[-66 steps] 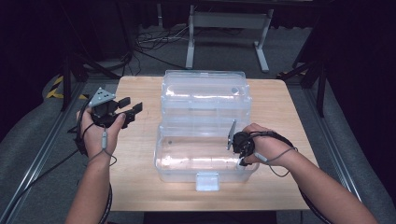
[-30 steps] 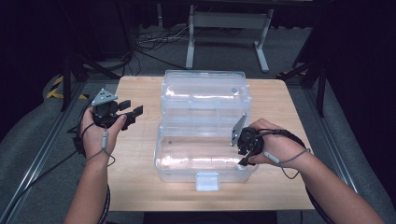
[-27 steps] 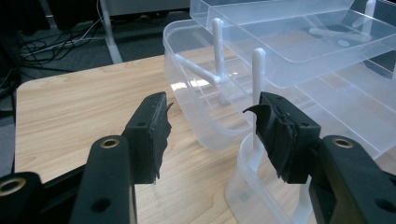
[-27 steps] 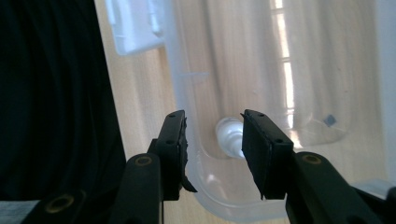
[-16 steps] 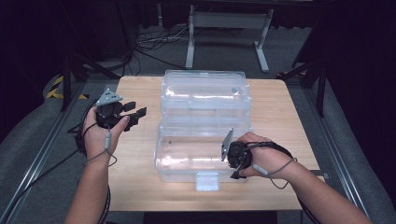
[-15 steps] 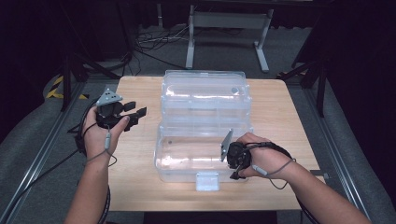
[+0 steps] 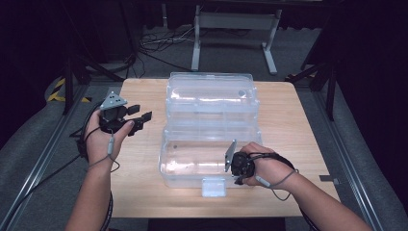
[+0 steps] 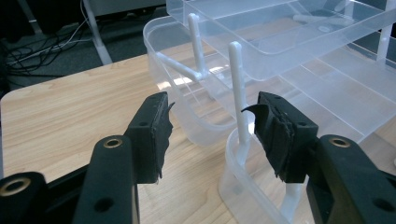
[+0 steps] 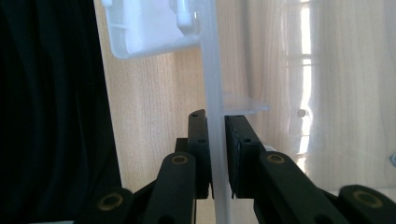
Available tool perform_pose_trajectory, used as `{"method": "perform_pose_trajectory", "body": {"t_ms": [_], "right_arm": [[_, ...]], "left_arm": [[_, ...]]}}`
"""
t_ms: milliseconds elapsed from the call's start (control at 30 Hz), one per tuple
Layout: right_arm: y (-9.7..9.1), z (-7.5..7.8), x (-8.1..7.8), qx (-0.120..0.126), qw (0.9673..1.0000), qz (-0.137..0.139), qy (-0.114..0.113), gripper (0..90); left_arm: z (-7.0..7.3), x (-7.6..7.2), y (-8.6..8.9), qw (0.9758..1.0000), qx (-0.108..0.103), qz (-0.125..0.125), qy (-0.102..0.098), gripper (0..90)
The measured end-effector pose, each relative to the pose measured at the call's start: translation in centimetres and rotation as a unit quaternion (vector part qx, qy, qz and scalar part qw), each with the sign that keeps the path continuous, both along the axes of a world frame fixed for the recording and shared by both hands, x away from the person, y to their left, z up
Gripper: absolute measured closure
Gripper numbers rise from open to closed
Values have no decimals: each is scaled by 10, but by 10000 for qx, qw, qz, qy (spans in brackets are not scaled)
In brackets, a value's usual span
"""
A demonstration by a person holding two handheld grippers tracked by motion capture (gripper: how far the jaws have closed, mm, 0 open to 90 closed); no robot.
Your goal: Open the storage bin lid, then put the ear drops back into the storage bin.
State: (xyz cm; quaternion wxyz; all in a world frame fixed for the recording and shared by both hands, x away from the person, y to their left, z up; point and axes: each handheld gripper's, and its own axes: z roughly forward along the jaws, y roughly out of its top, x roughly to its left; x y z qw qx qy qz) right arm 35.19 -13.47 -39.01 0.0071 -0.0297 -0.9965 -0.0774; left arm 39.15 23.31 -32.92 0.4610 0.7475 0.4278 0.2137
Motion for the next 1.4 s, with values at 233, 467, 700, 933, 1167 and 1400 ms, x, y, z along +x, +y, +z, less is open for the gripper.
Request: {"method": "perform_pose_trajectory", "body": {"t_ms": [233, 467, 700, 933, 1167, 1400], "right_arm": [[-1, 0, -3, 51, 10000, -26, -75, 828], [-2, -1, -2, 104, 9999, -39, -84, 827], [-4, -1, -3, 213, 9996, -164, -36, 822], [-7, -1, -2, 281, 9994, -173, -32, 820], [-7, -2, -2, 313, 9992, -250, 6, 818], [-8, -2, -2, 335, 9992, -232, -22, 817]], "left_arm": [[0, 2, -2, 9999, -50, -151, 26, 468], [5, 6, -9, 9994, -149, -295, 58, 466], [10, 12, -14, 9986, -160, -510, -11, 466], [22, 18, -23, 9964, -134, -830, -124, 466], [32, 28, -32, 9937, -171, -1097, -171, 456], [37, 38, -46, 9900, -132, -1393, -161, 455]]}}
